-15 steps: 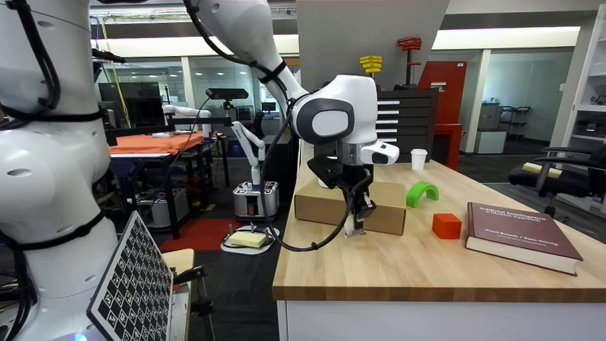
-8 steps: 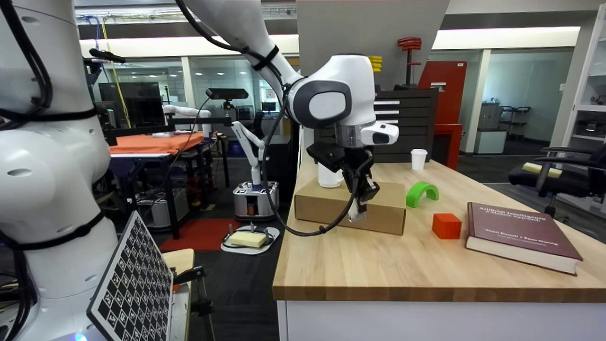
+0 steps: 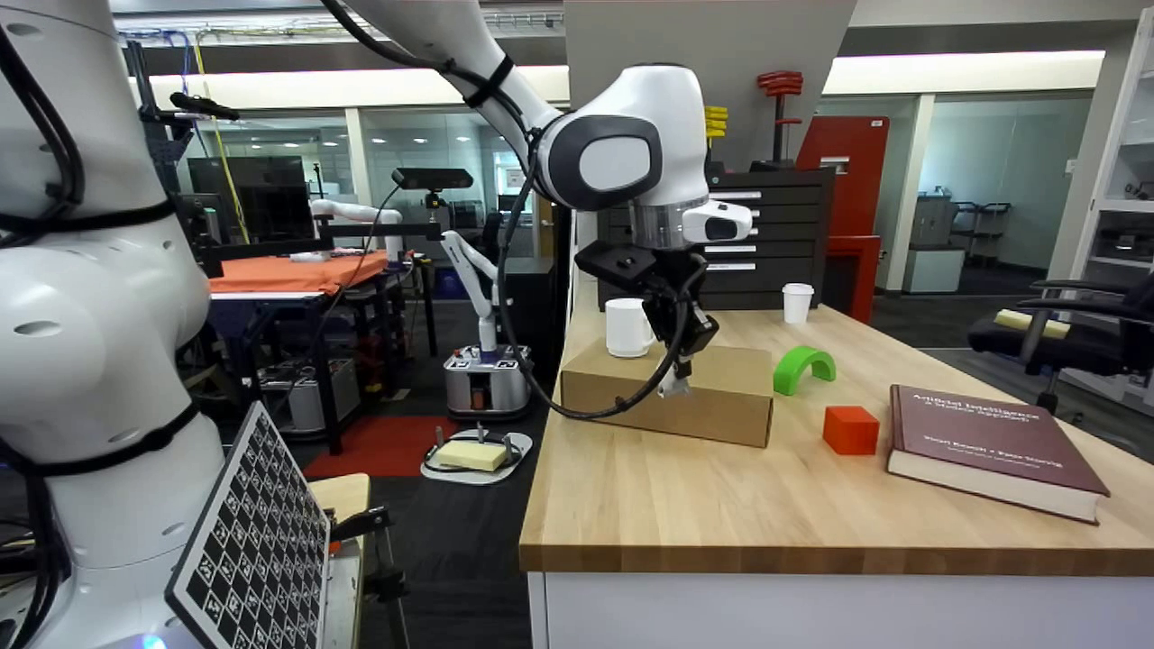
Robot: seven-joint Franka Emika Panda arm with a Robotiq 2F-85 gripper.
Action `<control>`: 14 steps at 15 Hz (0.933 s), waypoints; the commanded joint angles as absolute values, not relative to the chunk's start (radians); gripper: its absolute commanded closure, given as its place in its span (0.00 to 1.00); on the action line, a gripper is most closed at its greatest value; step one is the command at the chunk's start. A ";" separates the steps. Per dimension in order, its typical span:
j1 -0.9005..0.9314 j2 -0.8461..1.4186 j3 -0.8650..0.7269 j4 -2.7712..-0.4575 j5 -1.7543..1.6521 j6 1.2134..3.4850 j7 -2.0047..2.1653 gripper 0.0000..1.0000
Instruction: Pick up the teabag from the countertop and put it inside the white mug on top of the brown box
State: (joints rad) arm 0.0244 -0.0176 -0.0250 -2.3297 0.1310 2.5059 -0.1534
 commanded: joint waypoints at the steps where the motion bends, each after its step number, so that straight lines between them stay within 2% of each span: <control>1: 0.018 -0.103 -0.021 -2.349 0.169 2.416 -0.235 0.97; 8: 0.032 -0.160 -0.039 -2.309 0.240 2.190 -0.430 0.98; 14: 0.048 -0.099 -0.007 -2.214 0.225 2.076 -0.456 0.98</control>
State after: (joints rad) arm 0.0272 -0.1309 -0.0144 -2.2643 0.2158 2.1334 -0.4369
